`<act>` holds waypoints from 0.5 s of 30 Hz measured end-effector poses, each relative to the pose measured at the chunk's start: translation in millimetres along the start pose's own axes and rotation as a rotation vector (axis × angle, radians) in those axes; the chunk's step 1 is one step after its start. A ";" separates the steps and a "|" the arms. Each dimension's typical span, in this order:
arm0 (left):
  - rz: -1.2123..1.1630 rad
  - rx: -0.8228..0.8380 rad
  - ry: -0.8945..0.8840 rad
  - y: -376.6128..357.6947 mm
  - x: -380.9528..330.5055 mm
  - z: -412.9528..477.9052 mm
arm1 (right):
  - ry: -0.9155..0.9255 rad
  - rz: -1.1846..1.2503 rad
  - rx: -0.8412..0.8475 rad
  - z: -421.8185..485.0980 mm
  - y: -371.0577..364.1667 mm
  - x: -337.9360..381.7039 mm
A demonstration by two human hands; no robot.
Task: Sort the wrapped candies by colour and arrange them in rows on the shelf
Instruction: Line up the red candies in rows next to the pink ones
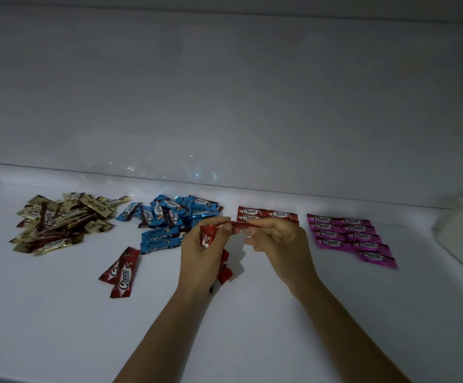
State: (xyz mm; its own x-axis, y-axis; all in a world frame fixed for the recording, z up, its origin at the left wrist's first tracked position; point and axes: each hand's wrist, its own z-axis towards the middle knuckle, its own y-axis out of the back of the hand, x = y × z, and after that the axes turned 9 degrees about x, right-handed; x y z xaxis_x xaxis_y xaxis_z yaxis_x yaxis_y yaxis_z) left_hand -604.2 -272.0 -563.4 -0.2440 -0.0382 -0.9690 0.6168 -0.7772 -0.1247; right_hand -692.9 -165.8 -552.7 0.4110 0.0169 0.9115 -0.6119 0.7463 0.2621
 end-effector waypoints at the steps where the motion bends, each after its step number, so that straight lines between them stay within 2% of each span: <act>1: 0.002 0.002 0.003 0.1 -0.3 -0.3 | 0.000 -0.005 -0.018 0.5 0.6 -0.8; 8: -0.061 -0.006 0.075 -0.7 -2.8 -0.6 | -0.065 0.037 -0.079 1.6 1.4 -1.3; 15: 0.042 0.009 0.061 -2.6 -3.6 -2.2 | -0.138 0.209 -0.122 3.0 1.7 0.7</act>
State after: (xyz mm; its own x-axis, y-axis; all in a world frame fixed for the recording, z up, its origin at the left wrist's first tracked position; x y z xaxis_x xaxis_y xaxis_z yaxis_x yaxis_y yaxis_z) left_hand -603.3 -268.4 -560.0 -0.1719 -0.0330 -0.9846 0.6183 -0.7816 -0.0817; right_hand -695.7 -166.6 -550.8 0.1832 0.0946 0.9785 -0.5844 0.8109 0.0310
